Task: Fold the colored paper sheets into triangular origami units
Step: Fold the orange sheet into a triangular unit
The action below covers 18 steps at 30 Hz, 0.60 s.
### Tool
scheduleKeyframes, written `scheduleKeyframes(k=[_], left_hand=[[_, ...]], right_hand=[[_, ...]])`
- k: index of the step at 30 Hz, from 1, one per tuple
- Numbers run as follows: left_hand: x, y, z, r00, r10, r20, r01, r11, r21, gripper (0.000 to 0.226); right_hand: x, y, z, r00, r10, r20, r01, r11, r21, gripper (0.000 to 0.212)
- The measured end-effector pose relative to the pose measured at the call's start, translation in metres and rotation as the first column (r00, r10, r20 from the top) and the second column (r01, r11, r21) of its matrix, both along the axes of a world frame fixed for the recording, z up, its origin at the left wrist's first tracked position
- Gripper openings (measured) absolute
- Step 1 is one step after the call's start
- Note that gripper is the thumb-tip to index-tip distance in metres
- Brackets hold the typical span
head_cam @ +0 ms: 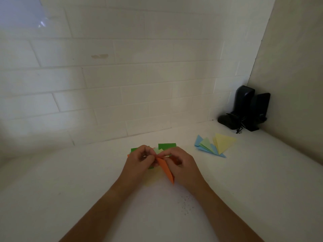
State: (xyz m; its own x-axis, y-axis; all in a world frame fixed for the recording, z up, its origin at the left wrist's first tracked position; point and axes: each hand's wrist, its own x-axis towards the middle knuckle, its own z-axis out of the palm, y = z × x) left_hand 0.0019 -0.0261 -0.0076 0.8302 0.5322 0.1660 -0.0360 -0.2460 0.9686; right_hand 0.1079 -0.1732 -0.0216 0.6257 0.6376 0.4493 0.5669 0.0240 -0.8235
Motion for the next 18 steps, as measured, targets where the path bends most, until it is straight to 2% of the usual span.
scheduleKeyframes(k=[8,13,18], left_hand=[[-0.0013,-0.0009,0.0016,1.000,0.024,-0.005,-0.024,1.000,-0.014,0.011],[-0.0003,-0.0012,0.0011,1.000,0.016,0.009,-0.016,1.000,-0.024,0.007],[-0.0014,-0.0007,0.0006,1.000,0.000,0.012,0.001,1.000,-0.016,0.008]], right_hand=[[-0.0009,0.0016,0.0018,0.998,-0.037,-0.055,0.032,0.996,-0.086,0.038],[-0.0051,-0.0023,0.0071,0.998,0.012,-0.054,-0.013,0.999,-0.031,0.024],[-0.0070,-0.0015,0.0079,0.999,0.019,-0.041,-0.021,0.998,-0.052,0.024]])
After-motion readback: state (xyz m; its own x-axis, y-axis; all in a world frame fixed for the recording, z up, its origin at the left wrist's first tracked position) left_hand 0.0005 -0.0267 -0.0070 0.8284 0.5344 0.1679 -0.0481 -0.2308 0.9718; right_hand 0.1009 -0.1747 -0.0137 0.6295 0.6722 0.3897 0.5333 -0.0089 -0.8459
